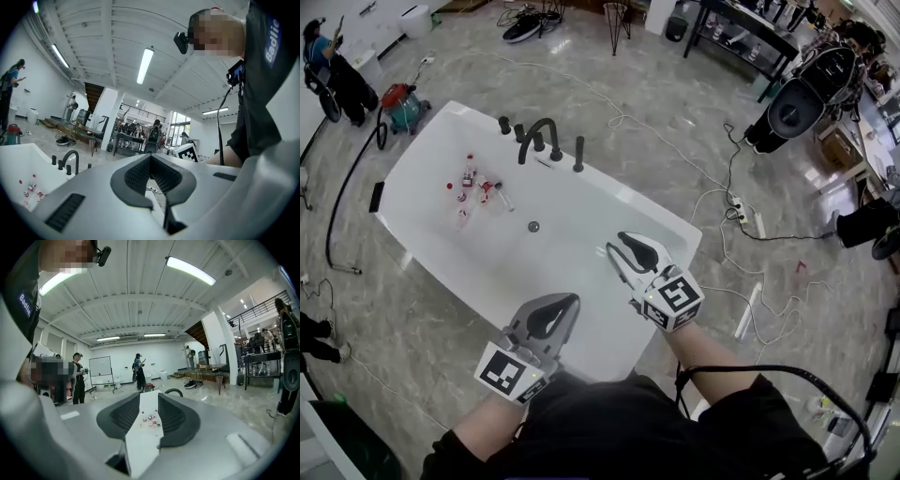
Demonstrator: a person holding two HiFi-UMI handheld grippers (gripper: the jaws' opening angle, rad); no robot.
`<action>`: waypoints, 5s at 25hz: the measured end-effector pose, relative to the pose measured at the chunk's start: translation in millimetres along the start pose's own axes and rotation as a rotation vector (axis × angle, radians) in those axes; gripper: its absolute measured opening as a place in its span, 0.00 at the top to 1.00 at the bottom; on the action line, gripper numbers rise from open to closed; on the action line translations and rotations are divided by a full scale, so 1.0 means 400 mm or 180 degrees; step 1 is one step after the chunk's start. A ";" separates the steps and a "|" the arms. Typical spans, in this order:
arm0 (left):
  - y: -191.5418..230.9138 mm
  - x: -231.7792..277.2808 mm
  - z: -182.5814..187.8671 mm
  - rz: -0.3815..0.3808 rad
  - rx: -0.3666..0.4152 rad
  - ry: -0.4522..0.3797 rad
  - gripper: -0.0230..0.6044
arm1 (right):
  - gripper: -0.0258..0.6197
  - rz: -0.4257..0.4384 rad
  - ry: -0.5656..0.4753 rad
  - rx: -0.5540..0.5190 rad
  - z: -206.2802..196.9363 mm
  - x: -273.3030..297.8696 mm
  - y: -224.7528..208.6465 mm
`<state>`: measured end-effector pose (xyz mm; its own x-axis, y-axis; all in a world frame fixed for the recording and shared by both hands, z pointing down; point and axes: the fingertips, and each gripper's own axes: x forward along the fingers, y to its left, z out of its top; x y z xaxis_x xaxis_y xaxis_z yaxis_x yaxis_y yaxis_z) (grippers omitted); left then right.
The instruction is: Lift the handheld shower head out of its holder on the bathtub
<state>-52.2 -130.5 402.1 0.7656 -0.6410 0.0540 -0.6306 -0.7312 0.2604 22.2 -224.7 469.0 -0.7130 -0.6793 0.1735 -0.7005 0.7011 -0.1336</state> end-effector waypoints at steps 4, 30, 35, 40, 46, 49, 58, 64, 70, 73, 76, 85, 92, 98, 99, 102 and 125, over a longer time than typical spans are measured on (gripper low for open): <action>0.005 0.055 -0.010 0.0185 0.0028 0.0003 0.96 | 0.79 0.0117 0.0017 0.0018 -0.006 0.041 -0.094; 0.327 0.090 -0.114 0.0564 -0.0037 0.0119 0.96 | 0.64 0.0003 0.0482 -0.0102 -0.250 0.627 -0.494; 0.372 0.099 -0.152 0.0589 -0.0115 0.0149 0.96 | 0.64 -0.0064 0.0600 -0.0109 -0.301 0.713 -0.557; 0.429 0.107 -0.163 0.0627 -0.0111 0.0121 0.96 | 0.63 -0.0150 0.0629 0.0083 -0.358 0.784 -0.605; 0.483 0.101 -0.178 0.0676 -0.0152 0.0101 0.96 | 0.62 -0.0350 0.0745 0.0081 -0.425 0.857 -0.683; 0.504 0.102 -0.211 0.0675 -0.0186 0.0146 0.96 | 0.62 -0.0417 0.0798 0.0074 -0.455 0.894 -0.718; 0.534 0.092 -0.274 0.0715 -0.0210 0.0215 0.96 | 0.62 -0.0595 0.0880 0.0135 -0.515 0.975 -0.810; 0.540 0.079 -0.313 0.0747 -0.0229 0.0287 0.96 | 0.62 -0.0602 0.0900 0.0113 -0.546 1.009 -0.825; 0.537 0.070 -0.345 0.0774 -0.0246 0.0369 0.96 | 0.76 -0.0638 0.0957 -0.0020 -0.546 1.034 -0.832; 0.535 0.059 -0.344 0.0800 -0.0247 0.0364 0.96 | 0.77 -0.0646 0.0954 -0.0075 -0.535 1.029 -0.819; 0.520 0.054 -0.335 0.0798 -0.0243 0.0358 0.96 | 0.77 -0.0667 0.0845 -0.0107 -0.496 1.005 -0.810; 0.429 0.056 -0.277 0.0724 -0.0255 0.0274 0.96 | 0.77 -0.0576 0.0608 -0.0160 -0.293 0.893 -0.752; 0.336 0.050 -0.214 0.0661 -0.0280 0.0179 0.96 | 0.77 -0.0504 0.0433 -0.0202 -0.130 0.755 -0.666; 0.232 0.026 -0.127 0.0628 -0.0195 0.0078 0.96 | 0.77 -0.0379 0.0267 -0.0273 0.001 0.576 -0.525; 0.214 0.023 -0.114 0.0618 -0.0187 0.0072 0.96 | 0.77 -0.0354 0.0255 -0.0280 0.012 0.544 -0.500; 0.159 0.010 -0.082 0.0590 -0.0180 0.0061 0.96 | 0.77 -0.0296 0.0211 -0.0265 0.037 0.445 -0.434; -0.099 0.024 0.028 0.0376 -0.0062 0.0027 0.96 | 0.77 0.0037 -0.0213 -0.0221 0.143 -0.116 -0.046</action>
<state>-21.4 -110.4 381.4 0.6873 -0.7203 0.0936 -0.7139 -0.6460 0.2703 66.4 -218.7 407.7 -0.7232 -0.6824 0.1065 -0.6900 0.7207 -0.0670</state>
